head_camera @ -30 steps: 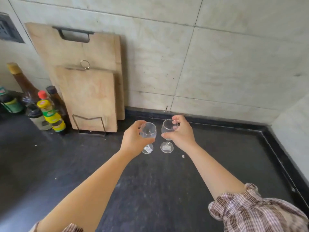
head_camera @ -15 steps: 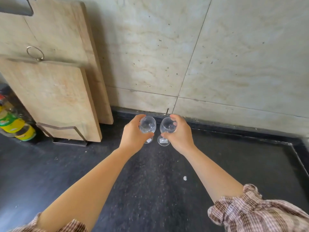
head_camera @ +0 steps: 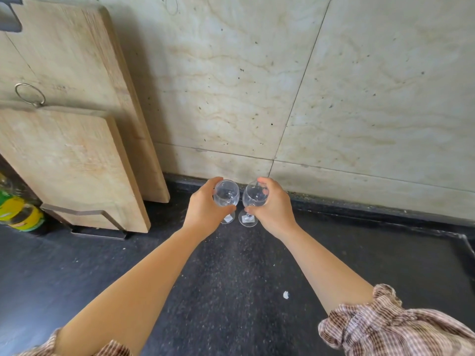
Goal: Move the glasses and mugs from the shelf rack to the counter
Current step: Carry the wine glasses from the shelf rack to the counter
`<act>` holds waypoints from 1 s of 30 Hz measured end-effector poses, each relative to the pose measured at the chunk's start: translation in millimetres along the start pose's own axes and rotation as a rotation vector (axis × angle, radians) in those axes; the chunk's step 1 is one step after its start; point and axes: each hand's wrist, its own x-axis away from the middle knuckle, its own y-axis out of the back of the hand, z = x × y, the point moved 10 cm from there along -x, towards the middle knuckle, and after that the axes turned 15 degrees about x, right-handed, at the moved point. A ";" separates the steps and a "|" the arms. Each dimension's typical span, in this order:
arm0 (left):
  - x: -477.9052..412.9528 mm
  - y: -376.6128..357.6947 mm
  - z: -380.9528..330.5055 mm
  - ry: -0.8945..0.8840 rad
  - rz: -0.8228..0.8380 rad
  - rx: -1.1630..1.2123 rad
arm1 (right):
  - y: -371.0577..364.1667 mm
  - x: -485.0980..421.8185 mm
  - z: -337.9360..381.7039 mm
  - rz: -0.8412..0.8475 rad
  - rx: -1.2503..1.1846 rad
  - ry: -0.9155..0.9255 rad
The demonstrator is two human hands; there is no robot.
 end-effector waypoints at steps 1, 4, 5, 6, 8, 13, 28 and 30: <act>-0.5 -0.2 0.5 0.001 0.003 0.001 | -1.3 -0.7 -0.6 0.006 0.001 0.002; -0.7 -0.7 2.5 0.006 0.007 0.010 | -5.2 -1.1 -0.7 0.014 0.014 0.017; -0.4 -1.2 2.5 0.002 0.010 0.008 | -5.9 -0.8 -1.1 0.015 0.018 0.019; -0.1 -1.8 2.0 -0.003 0.013 0.005 | -6.5 -0.5 -1.4 0.015 0.021 0.018; -0.3 -3.5 0.8 -0.008 0.027 -0.013 | -6.2 -0.1 -0.8 0.014 0.036 0.019; -0.5 1.7 1.7 0.048 0.095 -0.102 | 4.3 2.5 11.4 -0.001 0.128 0.046; 162.5 211.6 -66.4 -0.019 -0.170 -0.373 | -17.3 144.1 203.1 0.128 0.253 0.441; 204.3 254.6 -78.4 -0.029 -0.228 -0.460 | -30.2 181.0 245.3 0.155 0.364 0.556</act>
